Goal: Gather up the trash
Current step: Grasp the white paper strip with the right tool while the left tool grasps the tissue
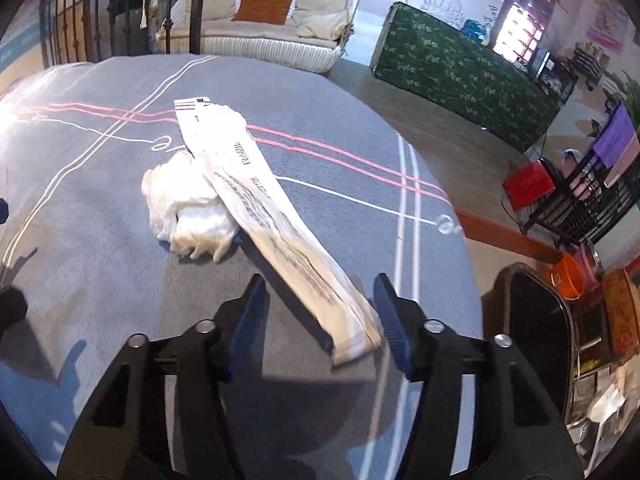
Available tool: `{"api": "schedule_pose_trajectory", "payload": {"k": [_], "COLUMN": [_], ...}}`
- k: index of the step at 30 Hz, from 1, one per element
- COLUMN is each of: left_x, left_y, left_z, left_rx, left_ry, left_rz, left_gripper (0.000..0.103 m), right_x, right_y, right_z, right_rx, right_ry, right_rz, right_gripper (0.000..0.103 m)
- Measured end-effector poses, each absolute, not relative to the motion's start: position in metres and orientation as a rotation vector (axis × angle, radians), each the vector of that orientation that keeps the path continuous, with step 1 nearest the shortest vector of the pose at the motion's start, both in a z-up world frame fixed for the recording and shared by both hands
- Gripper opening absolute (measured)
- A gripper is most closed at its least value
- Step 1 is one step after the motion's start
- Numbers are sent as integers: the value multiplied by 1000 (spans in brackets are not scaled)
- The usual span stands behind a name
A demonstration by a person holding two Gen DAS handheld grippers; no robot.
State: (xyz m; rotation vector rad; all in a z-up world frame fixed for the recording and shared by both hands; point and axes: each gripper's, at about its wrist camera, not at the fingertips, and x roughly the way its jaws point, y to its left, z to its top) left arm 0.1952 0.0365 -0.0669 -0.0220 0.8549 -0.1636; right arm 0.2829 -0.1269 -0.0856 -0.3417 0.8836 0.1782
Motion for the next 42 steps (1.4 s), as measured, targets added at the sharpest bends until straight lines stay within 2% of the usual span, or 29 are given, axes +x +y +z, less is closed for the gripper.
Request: {"api": "schedule_pose_trajectory", "payload": {"k": [2,3,4,7,10,24,32,33,34,38,39,42], "left_x": [198,199,201,205,214,276,300,301,301,299,298,289], "left_y": [37,37,38,39,33,-20,-29,-30,-30,-27,-24,-20], "left_z": [-69,-70,-71,-72,-75,-85,-93,-95,-96,-96,-94,-89], "left_rx": [-18,-19,-21,-24,15,230,174,170,165,134,110,74], "left_ry": [864,870,877,881,896,896,945,947,947,943,946,925], "left_rz": [-170,-174,-179,-198,-205,-355,-373,-367,-359,-328,-329,-329], "left_gripper": [97,97,97,97,97,97,97,91,77,49,38,34], "right_x": [288,289,289,288,284,250,241,241,239,232,230,227], "right_y": [-121,-120,-119,-128,-137,-170,-183,-184,-185,-188,-189,-191], "right_z": [-90,-92,-93,-89,-79,-52,-49,-48,-47,-44,-44,-45], "right_rx": [-373,-383,-388,-338,-280,-108,-60,-61,-59,-33,-27,-15], "right_ry": [887,888,893,882,859,797,786,784,782,769,767,760], "right_rz": [181,182,184,191,182,136,96,93,91,87,85,77], "right_gripper": [39,26,17,6,3,3,3,3,3,3,3,3]}}
